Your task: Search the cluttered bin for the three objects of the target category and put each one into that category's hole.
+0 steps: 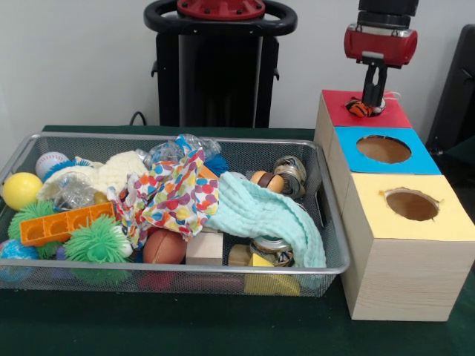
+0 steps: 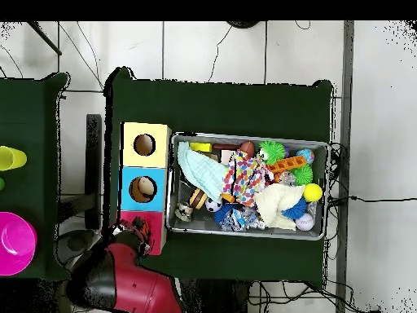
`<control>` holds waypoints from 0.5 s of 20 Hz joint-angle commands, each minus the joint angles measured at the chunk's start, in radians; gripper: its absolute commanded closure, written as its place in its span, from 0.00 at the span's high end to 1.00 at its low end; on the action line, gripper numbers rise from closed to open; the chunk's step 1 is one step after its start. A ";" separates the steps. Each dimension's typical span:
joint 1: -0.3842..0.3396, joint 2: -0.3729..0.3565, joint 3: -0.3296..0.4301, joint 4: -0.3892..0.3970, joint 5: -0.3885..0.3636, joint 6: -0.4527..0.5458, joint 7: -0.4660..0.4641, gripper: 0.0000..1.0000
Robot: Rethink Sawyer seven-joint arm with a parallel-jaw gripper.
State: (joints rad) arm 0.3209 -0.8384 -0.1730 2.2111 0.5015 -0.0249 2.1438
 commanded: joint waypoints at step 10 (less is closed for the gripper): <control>0.044 0.030 0.017 0.046 0.032 -0.014 0.235 0.00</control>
State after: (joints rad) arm 0.3621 -0.8427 -0.1740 2.2150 0.5017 -0.0249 2.1438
